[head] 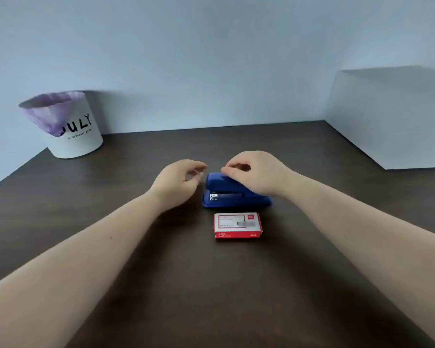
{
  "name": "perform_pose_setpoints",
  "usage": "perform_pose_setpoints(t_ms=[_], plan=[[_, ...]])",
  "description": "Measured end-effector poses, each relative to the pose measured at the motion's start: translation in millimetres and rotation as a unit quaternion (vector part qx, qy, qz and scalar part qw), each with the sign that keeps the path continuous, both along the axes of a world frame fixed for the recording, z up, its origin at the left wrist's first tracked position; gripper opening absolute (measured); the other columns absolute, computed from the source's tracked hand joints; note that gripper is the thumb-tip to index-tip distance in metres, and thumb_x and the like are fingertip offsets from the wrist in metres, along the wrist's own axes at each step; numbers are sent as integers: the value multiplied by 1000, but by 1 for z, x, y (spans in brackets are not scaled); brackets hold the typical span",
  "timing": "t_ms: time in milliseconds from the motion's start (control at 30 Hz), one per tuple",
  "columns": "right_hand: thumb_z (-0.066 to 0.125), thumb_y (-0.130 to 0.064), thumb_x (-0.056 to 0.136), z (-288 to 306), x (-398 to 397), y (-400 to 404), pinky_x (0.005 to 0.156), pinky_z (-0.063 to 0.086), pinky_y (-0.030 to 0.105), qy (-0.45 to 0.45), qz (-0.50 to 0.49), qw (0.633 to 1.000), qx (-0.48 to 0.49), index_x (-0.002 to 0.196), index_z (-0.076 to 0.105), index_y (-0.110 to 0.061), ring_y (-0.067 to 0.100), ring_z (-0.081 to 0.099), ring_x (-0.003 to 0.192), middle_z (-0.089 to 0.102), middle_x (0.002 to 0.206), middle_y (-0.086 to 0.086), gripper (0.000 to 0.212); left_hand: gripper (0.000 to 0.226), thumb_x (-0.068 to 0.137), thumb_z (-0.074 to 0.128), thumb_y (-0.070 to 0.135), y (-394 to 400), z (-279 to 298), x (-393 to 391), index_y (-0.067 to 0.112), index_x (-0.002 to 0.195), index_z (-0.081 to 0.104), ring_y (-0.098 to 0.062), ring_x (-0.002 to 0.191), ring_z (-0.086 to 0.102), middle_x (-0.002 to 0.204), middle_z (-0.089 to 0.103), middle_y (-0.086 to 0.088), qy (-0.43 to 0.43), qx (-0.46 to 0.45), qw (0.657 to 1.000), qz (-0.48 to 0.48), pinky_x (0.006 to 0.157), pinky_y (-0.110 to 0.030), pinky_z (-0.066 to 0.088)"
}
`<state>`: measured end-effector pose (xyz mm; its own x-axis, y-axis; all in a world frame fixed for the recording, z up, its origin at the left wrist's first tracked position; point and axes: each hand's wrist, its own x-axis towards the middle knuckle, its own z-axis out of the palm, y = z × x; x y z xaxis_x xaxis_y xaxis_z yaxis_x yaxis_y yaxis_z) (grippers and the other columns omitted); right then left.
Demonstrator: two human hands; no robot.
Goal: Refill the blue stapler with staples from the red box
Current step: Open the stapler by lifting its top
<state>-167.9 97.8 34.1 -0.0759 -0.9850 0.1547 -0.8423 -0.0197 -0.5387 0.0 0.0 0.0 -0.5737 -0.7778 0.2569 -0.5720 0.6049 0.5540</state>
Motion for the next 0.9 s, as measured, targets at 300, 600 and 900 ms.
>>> perform_pose_setpoints(t_ms=[300, 600, 900], plan=[[64, -45, 80, -9, 29, 10, 97, 45, 41, 57, 7, 998, 7, 130, 48, -22, 23, 53, 116, 58, 128, 2, 58, 27, 84, 58, 27, 52, -11, 21, 28, 111, 61, -13, 106, 60, 113, 68, 7, -28, 40, 997, -55, 96, -34, 46], [68, -26, 82, 4, -5, 27, 78, 48, 20, -248, -68, 950, -179, 95, 68, -18, 6, 64, 85, 71, 93, -5, 15, 29, 83, 60, 36, 45, -18, 17, 30, 112, 63, -17, 107, 61, 113, 70, 7, -44, -12, 999, -4, 94, -32, 47], [70, 1, 79, -3, -92, 63, 75, 62, 31, -368, -49, 927, -57, 99, 56, 1, 28, 70, 93, 65, 99, 19, 25, 30, 84, 61, 32, 44, -20, 14, 25, 113, 63, -18, 109, 59, 115, 69, 4, -31, -23, 999, 1, 91, -26, 43]])
